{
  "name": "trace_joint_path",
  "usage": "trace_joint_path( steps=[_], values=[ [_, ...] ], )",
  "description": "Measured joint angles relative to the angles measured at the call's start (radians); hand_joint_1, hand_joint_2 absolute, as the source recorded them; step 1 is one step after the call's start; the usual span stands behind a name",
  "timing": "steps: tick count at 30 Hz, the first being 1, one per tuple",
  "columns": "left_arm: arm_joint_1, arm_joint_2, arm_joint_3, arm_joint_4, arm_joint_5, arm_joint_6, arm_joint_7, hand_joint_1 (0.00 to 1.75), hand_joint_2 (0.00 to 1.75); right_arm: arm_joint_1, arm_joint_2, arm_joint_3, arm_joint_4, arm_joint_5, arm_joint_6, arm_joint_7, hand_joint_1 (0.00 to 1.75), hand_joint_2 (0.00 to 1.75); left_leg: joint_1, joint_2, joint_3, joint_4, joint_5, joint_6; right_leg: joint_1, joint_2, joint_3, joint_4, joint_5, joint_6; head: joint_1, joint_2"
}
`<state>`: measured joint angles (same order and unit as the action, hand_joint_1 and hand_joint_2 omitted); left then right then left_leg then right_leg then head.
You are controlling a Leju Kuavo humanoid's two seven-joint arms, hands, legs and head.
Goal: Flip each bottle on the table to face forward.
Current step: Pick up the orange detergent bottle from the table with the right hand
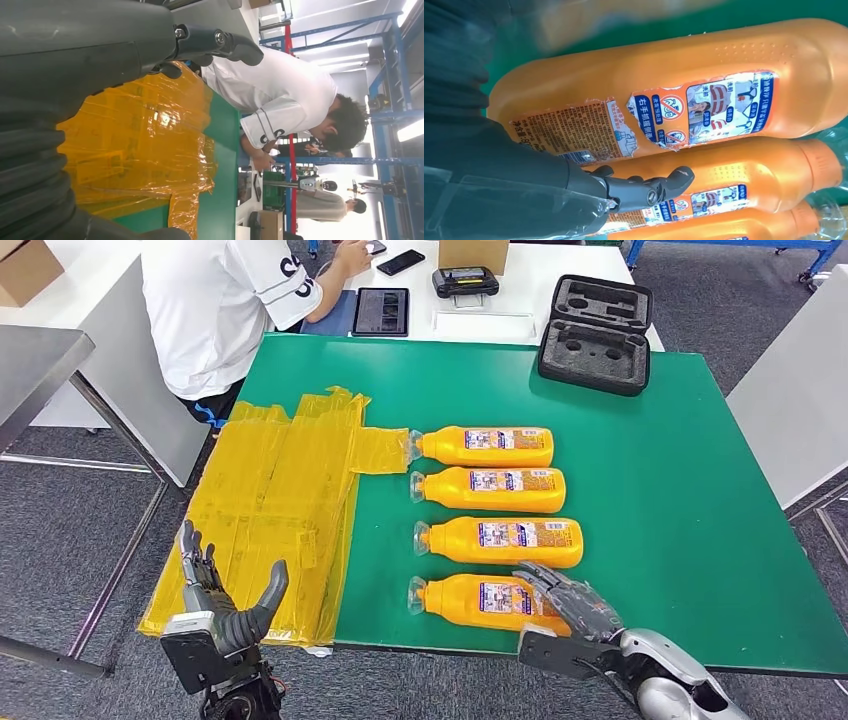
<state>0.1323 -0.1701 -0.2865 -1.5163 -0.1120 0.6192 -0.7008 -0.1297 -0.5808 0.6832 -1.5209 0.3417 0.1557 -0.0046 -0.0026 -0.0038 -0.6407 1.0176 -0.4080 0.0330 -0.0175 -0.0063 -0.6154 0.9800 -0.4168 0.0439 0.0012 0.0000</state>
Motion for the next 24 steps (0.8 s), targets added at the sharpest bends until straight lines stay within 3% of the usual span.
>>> trace_joint_path(
  steps=[24],
  values=[
    [0.000, -0.009, 0.014, 0.005, 0.007, -0.047, 0.000, 0.00, 1.75, -0.020, 0.078, -0.091, 0.075, 0.043, 0.066, 0.014, 0.00, 1.75, 0.000, 0.000, 0.001, 0.000, 0.000, 0.000, 0.000, 0.000, 0.001, 0.000, 0.000, 0.000, 0.000, 0.000]
  ],
)
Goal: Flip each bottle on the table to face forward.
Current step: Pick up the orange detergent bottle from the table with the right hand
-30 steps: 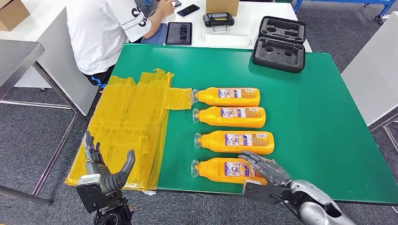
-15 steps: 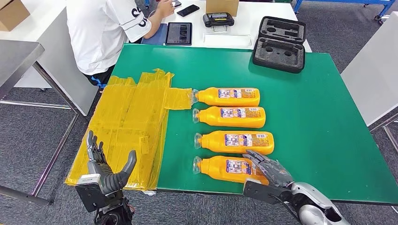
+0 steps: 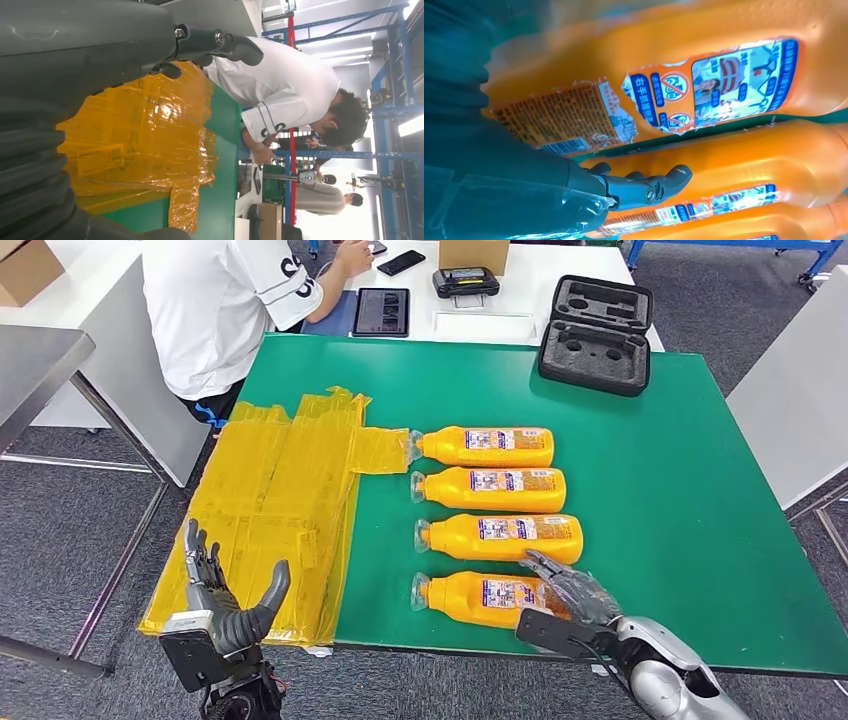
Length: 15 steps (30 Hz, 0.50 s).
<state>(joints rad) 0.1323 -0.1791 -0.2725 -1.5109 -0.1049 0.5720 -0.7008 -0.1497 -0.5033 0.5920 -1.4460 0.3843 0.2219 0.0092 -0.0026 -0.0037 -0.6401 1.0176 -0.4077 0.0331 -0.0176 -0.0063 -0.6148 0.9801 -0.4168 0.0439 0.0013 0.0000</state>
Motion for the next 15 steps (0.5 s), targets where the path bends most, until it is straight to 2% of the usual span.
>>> trace_joint_path(
  steps=[3, 8, 9, 11, 13, 15],
  values=[
    [0.000, -0.001, 0.002, 0.002, 0.000, -0.006, 0.000, 0.00, 1.75, -0.001, -0.001, -0.008, 0.003, -0.001, 0.012, 0.000, 0.07, 1.75, 0.000, 0.000, 0.000, 0.000, 0.000, 0.000, 0.000, 0.000, 0.000, 0.000, 0.000, 0.000, 0.000, 0.000],
    [0.000, -0.002, 0.006, 0.003, 0.012, -0.008, 0.000, 0.00, 1.75, -0.007, -0.002, -0.016, 0.008, 0.001, 0.035, -0.001, 0.31, 1.75, 0.000, 0.000, 0.000, 0.000, 0.000, 0.000, 0.000, 0.000, 0.000, 0.000, 0.000, 0.000, 0.000, 0.000],
    [0.000, -0.003, 0.007, 0.004, 0.013, -0.009, 0.000, 0.00, 1.75, -0.009, -0.002, -0.016, 0.009, 0.001, 0.037, -0.001, 0.39, 1.75, 0.000, 0.000, 0.000, 0.000, 0.000, 0.000, 0.000, 0.000, 0.000, 0.000, 0.000, 0.000, 0.000, 0.000],
    [0.000, -0.003, 0.009, 0.004, 0.015, -0.010, 0.000, 0.00, 1.75, -0.011, -0.003, -0.017, 0.012, 0.001, 0.040, -0.001, 0.69, 1.75, 0.000, 0.000, 0.000, 0.000, 0.000, 0.000, 0.000, 0.000, 0.000, 0.000, 0.000, 0.000, 0.000, 0.000],
    [0.000, -0.003, 0.011, 0.004, 0.017, -0.014, 0.000, 0.00, 1.75, -0.011, -0.005, -0.017, 0.013, 0.003, 0.043, -0.001, 0.90, 1.75, 0.000, 0.000, 0.001, 0.000, 0.000, 0.000, 0.000, 0.000, 0.000, 0.000, 0.000, 0.000, 0.000, 0.000],
    [0.000, -0.004, 0.013, 0.005, 0.017, -0.017, 0.000, 0.00, 1.75, -0.007, -0.009, -0.017, 0.013, 0.004, 0.046, -0.002, 0.91, 1.75, 0.000, 0.000, 0.001, 0.000, 0.000, 0.000, 0.000, 0.000, 0.000, 0.000, 0.000, 0.000, 0.000, 0.000]
  ],
)
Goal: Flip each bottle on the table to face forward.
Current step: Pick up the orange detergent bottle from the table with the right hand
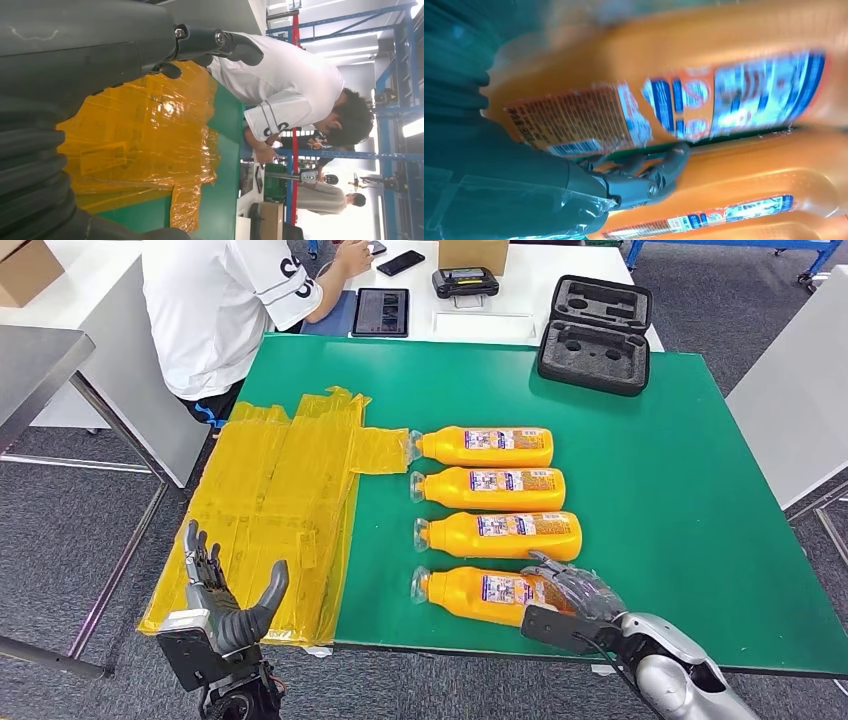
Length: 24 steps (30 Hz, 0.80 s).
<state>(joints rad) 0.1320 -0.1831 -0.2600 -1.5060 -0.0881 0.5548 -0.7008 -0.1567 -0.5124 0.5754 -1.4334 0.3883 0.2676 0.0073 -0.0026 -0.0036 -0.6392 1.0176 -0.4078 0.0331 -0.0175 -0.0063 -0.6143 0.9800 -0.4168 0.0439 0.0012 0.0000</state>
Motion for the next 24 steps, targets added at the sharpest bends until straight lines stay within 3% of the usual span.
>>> trace_joint_path(
  steps=[1, 5, 24],
  values=[
    [0.000, -0.001, 0.001, 0.000, 0.000, -0.001, 0.000, 0.00, 1.75, 0.002, -0.003, 0.000, 0.000, 0.000, 0.000, 0.000, 0.95, 1.75, 0.000, 0.000, 0.000, 0.000, 0.000, 0.000, 0.000, 0.000, 0.000, 0.000, 0.000, 0.000, 0.000, 0.000],
    [0.000, -0.002, 0.002, 0.004, 0.000, -0.003, 0.000, 0.00, 1.75, 0.008, -0.010, 0.000, 0.000, 0.001, 0.001, -0.001, 1.39, 1.75, 0.000, 0.000, 0.000, 0.000, 0.000, 0.000, 0.000, 0.000, 0.000, 0.000, 0.000, 0.000, 0.000, 0.000],
    [-0.008, -0.004, 0.003, 0.022, 0.013, -0.012, 0.000, 0.00, 1.75, 0.042, -0.028, -0.013, -0.028, 0.014, 0.011, 0.020, 1.44, 1.75, 0.000, 0.000, 0.001, 0.000, 0.000, 0.000, 0.000, 0.000, 0.001, 0.000, 0.000, 0.000, 0.000, 0.000]
  ],
)
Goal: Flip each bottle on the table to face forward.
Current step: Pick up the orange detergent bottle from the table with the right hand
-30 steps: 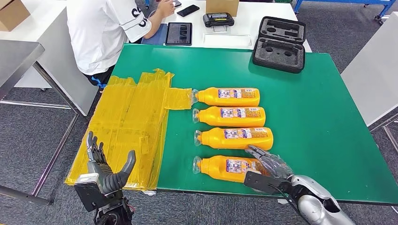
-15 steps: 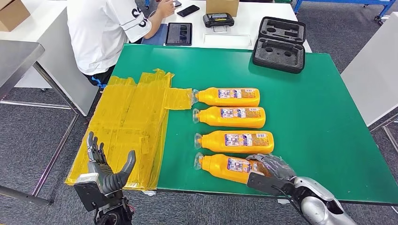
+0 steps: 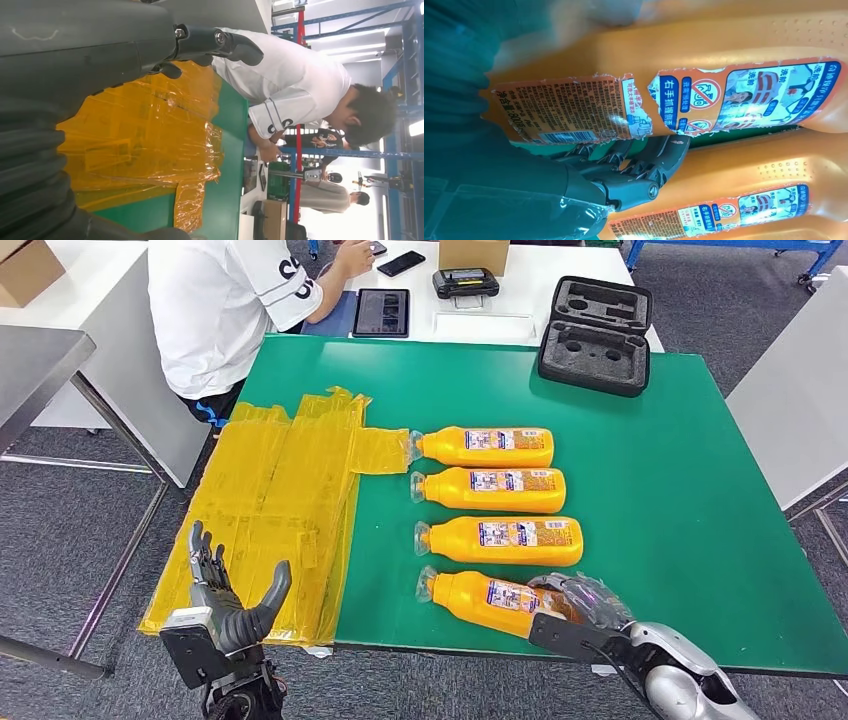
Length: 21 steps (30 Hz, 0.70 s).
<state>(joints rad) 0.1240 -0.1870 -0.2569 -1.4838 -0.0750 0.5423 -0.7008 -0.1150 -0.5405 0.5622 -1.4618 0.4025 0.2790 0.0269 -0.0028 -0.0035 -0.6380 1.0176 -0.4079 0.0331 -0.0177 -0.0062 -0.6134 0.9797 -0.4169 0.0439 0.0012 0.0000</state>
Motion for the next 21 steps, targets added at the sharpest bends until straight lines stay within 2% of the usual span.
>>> trace_joint_path(
  steps=[14, 19, 21],
  values=[
    [-0.005, 0.000, -0.001, 0.016, 0.003, -0.010, 0.000, 0.00, 1.75, 0.082, -0.034, -0.048, -0.053, -0.005, 0.001, 0.012, 1.47, 1.75, -0.001, 0.000, 0.004, 0.000, -0.002, 0.002, -0.001, 0.000, 0.004, 0.000, -0.002, 0.002, 0.000, 0.000],
    [-0.005, 0.000, -0.001, 0.018, 0.004, -0.011, 0.000, 0.00, 1.75, 0.086, -0.037, -0.053, -0.057, -0.003, 0.002, 0.017, 1.75, 1.75, -0.001, 0.000, 0.005, 0.000, -0.002, 0.002, -0.001, 0.000, 0.005, 0.000, -0.002, 0.002, 0.000, 0.000],
    [-0.006, 0.000, -0.001, 0.019, 0.007, -0.013, 0.000, 0.00, 1.75, 0.086, -0.037, -0.053, -0.058, 0.000, 0.003, 0.018, 1.75, 1.75, -0.002, 0.000, 0.005, 0.000, -0.002, 0.002, -0.002, 0.000, 0.005, 0.000, -0.002, 0.002, 0.000, 0.000]
  ],
)
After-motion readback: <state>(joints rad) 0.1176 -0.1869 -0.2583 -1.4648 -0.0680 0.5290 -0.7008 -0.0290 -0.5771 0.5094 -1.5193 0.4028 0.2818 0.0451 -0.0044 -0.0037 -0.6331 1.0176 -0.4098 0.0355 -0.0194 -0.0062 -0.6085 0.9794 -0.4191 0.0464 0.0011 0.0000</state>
